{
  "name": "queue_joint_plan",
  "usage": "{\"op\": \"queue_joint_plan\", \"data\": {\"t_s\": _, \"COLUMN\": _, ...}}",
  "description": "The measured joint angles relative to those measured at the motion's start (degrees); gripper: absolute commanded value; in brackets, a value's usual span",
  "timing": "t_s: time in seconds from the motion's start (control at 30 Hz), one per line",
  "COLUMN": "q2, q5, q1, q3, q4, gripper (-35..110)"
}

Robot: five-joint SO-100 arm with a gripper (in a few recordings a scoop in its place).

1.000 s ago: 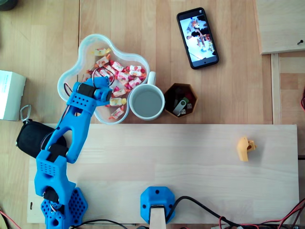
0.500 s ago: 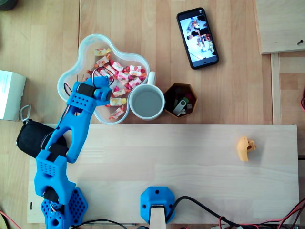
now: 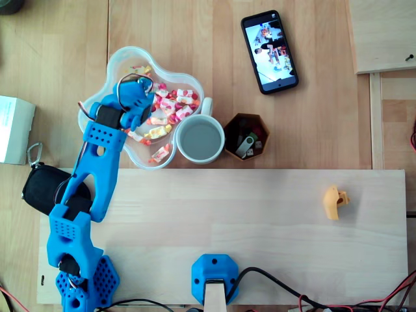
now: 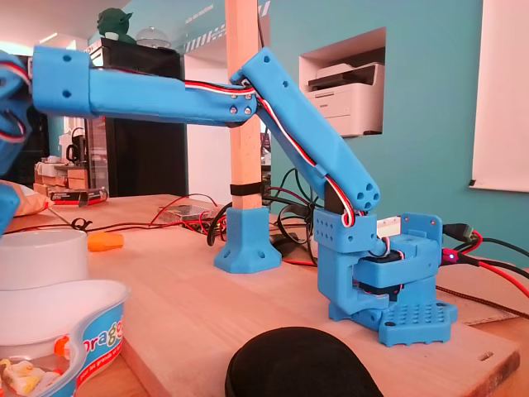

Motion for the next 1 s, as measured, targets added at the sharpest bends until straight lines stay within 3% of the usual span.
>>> {"op": "queue_joint_plan", "data": {"t_s": 0.13, "q2": 0.0, "q5": 3.8, "q1": 0.1, "q3": -7.4, "q4": 6.5, "gripper": -3}}
{"op": "queue_joint_plan", "data": {"t_s": 0.4, "q2": 0.0, "q5": 20.9, "q1": 2.4, "q3": -25.3, "q4": 22.5, "gripper": -3}}
{"op": "queue_joint_plan", "data": {"t_s": 0.73, "q2": 0.1, "q5": 22.2, "q1": 2.4, "q3": -43.2, "q4": 35.3, "gripper": -3}}
{"op": "queue_joint_plan", "data": {"t_s": 1.0, "q2": 9.0, "q5": 22.2, "q1": 2.8, "q3": -38.0, "q4": 35.3, "gripper": -3}}
